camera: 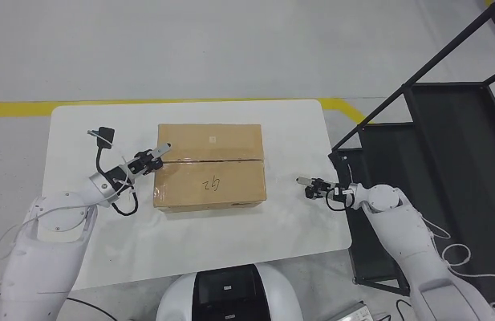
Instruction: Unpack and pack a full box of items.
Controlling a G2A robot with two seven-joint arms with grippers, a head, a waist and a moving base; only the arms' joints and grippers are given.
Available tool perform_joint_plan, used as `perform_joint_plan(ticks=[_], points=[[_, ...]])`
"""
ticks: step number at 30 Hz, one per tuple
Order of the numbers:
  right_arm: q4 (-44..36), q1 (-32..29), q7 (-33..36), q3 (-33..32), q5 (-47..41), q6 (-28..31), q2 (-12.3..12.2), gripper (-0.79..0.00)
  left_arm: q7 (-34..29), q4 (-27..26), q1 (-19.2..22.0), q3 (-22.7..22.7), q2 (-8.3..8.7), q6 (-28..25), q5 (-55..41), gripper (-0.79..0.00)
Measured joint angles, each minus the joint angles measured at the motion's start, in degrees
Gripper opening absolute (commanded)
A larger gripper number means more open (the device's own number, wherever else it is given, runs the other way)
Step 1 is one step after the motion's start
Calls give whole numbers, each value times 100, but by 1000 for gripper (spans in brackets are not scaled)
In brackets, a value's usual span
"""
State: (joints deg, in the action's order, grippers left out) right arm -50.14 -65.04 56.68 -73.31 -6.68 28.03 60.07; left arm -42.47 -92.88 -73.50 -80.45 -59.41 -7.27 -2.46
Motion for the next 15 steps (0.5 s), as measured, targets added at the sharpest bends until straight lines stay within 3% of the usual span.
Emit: perform_joint_plan(ticks=[15], points=[[363, 51, -84, -215, -338, 353, -57, -46, 0, 0, 0, 0, 0, 0, 0, 0]])
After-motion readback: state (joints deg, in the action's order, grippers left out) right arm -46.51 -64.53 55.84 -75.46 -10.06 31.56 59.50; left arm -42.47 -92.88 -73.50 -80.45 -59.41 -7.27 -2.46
